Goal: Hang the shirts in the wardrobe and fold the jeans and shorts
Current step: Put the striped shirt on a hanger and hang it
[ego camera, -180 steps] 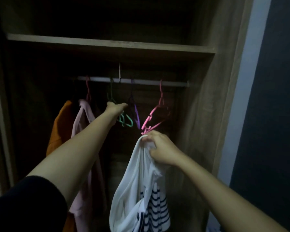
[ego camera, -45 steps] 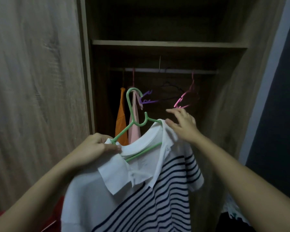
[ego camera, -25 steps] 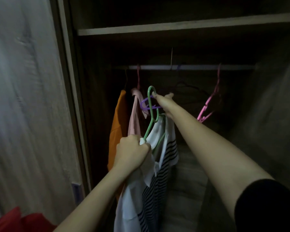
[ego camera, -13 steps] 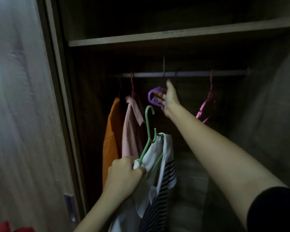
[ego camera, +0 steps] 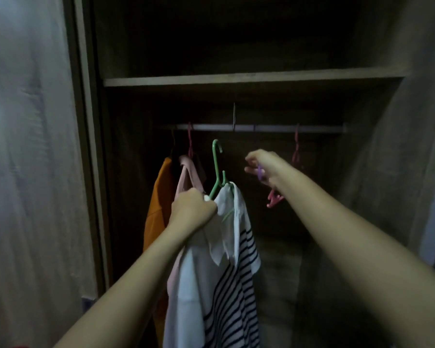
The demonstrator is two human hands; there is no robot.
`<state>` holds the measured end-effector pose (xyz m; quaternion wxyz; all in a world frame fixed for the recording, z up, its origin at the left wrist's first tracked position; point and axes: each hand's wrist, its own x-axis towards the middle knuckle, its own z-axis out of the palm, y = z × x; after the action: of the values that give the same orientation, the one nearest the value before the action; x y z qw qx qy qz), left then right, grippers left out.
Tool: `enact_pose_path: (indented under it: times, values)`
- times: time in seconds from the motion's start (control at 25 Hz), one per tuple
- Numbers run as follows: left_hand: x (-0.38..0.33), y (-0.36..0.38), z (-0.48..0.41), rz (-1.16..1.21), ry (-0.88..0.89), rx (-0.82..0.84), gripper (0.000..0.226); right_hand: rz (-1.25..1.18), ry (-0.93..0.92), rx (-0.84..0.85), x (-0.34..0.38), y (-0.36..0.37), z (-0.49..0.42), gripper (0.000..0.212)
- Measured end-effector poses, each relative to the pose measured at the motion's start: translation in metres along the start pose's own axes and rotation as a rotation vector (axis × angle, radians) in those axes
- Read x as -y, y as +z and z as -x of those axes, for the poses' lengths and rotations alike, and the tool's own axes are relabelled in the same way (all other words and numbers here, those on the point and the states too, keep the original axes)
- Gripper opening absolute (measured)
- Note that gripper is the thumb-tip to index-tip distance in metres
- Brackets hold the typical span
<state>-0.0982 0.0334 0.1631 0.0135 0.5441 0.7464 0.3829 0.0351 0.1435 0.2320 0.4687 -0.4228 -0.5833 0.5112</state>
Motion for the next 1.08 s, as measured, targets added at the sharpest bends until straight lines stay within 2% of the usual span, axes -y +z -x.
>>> enact_pose_path:
  times: [0.12,0.2,0.28,0.48,0.68,0.84,1.0,1.08]
  values:
    - [-0.026,-0.013,-0.036,0.003,0.005,-0.06,0.029,0.033,-0.018,-0.055,-0.01,-0.016,0.002,0.028]
    - [-0.042,-0.017,-0.057,0.008,-0.004,-0.082,0.018,0.032,-0.039,-0.072,-0.017,-0.026,0.001,0.035]
    - [-0.054,-0.019,-0.081,0.005,-0.022,-0.109,0.022,0.094,-0.083,-0.06,-0.028,-0.035,-0.002,0.045]
    - [-0.062,-0.006,-0.134,0.047,-0.115,-0.15,0.029,0.339,-0.251,0.0,-0.038,-0.048,0.01,0.048]
    - [-0.054,0.028,-0.163,0.038,-0.164,-0.119,0.026,0.601,-0.418,0.018,-0.044,-0.048,0.011,0.052]
    - [-0.042,0.055,-0.151,-0.06,-0.235,-0.066,0.026,0.669,-0.416,-0.004,-0.049,-0.05,0.014,0.058]
    - [-0.036,0.05,-0.139,-0.219,-0.184,-0.021,0.027,0.711,-0.38,-0.027,-0.05,-0.046,0.012,0.059]
    - [-0.034,0.043,-0.139,-0.343,-0.132,0.085,0.029,0.754,-0.371,-0.056,-0.049,-0.042,0.01,0.06]
